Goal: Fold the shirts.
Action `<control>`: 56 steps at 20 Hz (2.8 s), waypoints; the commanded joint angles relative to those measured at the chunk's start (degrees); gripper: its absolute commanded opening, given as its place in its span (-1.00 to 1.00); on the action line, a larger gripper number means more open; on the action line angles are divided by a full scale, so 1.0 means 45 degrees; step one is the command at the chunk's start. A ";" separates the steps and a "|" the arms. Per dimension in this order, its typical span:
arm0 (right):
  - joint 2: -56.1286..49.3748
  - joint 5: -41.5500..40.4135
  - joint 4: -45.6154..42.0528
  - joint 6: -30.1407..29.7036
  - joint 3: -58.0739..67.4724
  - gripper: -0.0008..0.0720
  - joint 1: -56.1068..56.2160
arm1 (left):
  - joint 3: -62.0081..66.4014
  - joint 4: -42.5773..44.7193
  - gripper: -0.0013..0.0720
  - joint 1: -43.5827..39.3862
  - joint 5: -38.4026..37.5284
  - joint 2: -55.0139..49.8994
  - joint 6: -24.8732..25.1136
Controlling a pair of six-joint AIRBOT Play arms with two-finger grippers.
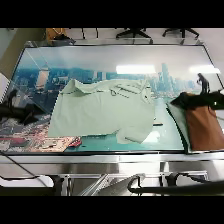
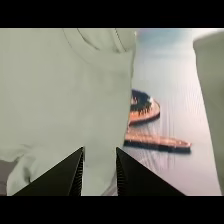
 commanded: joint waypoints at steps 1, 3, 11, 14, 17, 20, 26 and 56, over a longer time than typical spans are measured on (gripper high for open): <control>0.0831 0.0112 -0.0151 0.0189 -0.2302 0.07 -0.0277 | -0.2210 0.0719 0.95 0.1166 0.0772 0.0500 0.0321; 0.0792 0.0073 -0.0087 0.0180 -0.2769 0.08 -0.0277 | -0.2739 0.0685 0.95 0.1292 0.1336 0.0500 0.0335; -0.0704 -0.0165 -0.0083 0.0180 -0.3570 0.06 0.0214 | -0.2958 0.0588 0.64 -0.1166 0.2307 -0.0704 0.0398; -0.1549 -0.0656 -0.0078 0.0131 -0.3570 0.06 0.0913 | -0.2880 0.0597 0.02 -0.1559 0.2793 -0.0748 0.0214; -0.2147 -0.1103 -0.0073 0.0053 -0.3570 0.06 0.1792 | -0.2331 0.0690 -0.87 -0.1452 0.2268 -0.0743 0.0209; -0.2395 -0.1719 0.0306 -0.0058 -0.3570 0.06 0.2463 | -0.1991 0.0675 -0.93 -0.1443 0.1933 -0.0743 0.0107; -0.2409 -0.2186 0.2725 -0.1467 -0.3565 -0.76 0.2652 | -0.2001 0.0457 -0.93 -0.1525 0.2016 -0.0724 0.0117; -0.0899 -0.2769 0.2919 -0.2268 0.4983 -0.94 0.2395 | 0.5338 -0.1613 -0.94 -0.5367 0.2691 0.2239 0.0117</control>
